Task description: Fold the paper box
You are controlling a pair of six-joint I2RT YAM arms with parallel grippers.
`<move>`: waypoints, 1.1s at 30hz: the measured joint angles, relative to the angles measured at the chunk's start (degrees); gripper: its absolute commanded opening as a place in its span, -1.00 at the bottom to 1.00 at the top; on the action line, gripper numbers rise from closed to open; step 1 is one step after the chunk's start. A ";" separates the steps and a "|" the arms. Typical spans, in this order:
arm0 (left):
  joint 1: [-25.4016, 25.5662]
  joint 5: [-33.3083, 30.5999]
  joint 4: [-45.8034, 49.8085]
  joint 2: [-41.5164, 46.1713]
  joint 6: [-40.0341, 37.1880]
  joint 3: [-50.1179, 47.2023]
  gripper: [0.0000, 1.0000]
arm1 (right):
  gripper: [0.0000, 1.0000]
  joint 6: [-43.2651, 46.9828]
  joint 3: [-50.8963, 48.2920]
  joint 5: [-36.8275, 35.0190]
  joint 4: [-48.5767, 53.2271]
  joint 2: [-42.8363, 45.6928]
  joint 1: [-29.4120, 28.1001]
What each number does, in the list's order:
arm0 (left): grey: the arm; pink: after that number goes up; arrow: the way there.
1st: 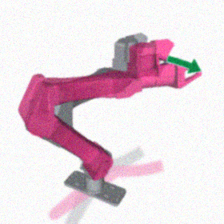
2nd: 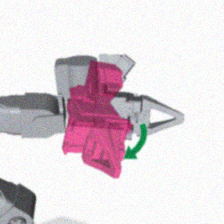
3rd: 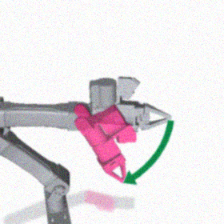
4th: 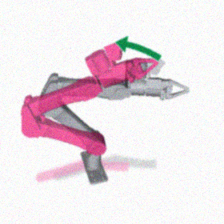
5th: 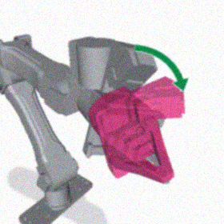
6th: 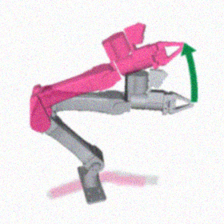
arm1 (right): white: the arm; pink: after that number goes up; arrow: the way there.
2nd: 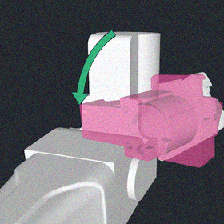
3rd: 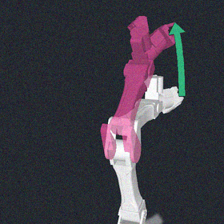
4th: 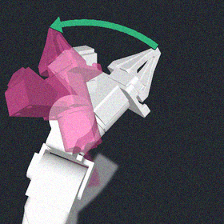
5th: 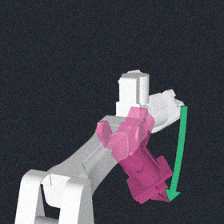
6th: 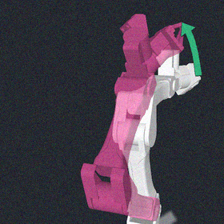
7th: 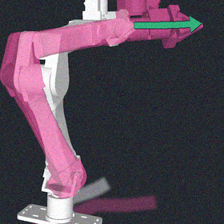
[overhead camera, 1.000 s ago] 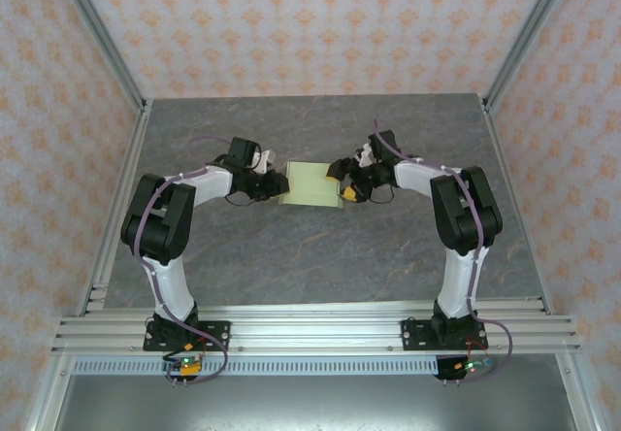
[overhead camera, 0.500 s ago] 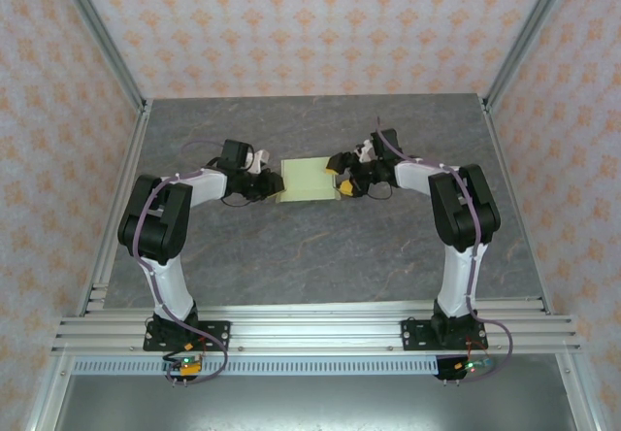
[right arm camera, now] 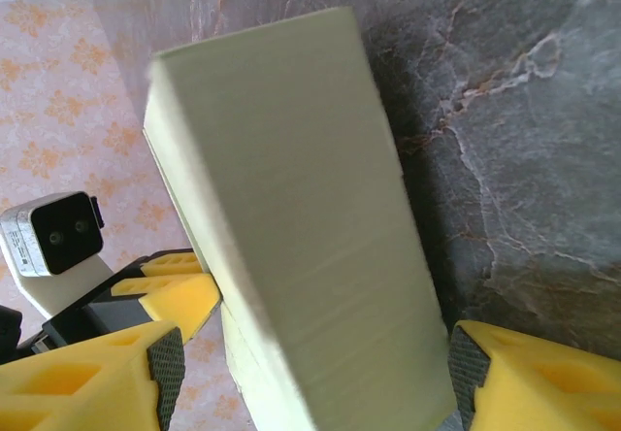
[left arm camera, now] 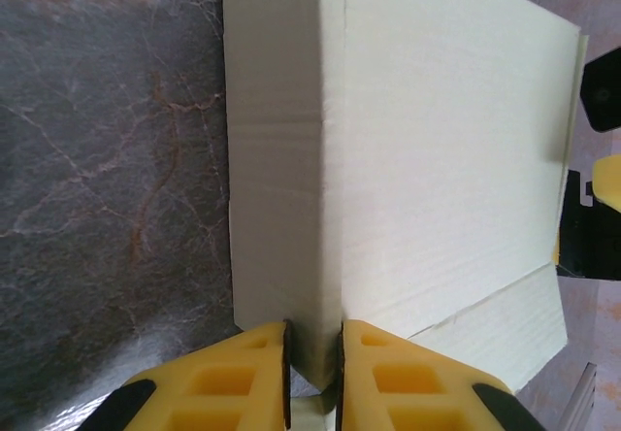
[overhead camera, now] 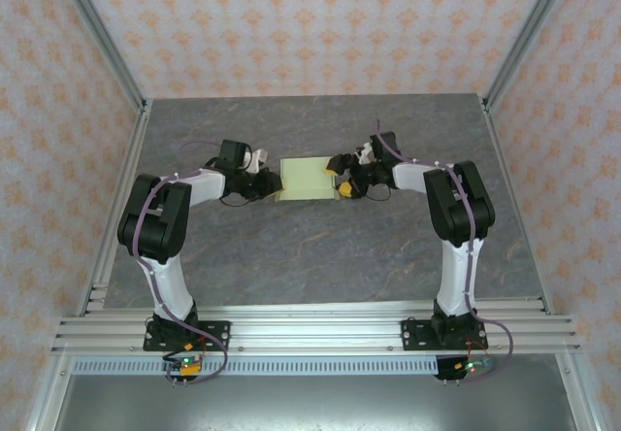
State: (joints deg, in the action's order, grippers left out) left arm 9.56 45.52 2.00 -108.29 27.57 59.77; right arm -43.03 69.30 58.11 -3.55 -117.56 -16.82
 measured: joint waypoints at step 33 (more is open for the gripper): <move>0.57 -7.87 -17.75 18.58 -9.01 -17.46 0.51 | -0.06 -23.71 -7.21 -0.44 -14.53 2.43 -2.14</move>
State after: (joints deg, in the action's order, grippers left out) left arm 10.13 37.65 -15.75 -89.71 18.57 42.30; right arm -66.74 62.08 57.67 -18.09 -115.13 -18.96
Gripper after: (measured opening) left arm 0.735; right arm 0.482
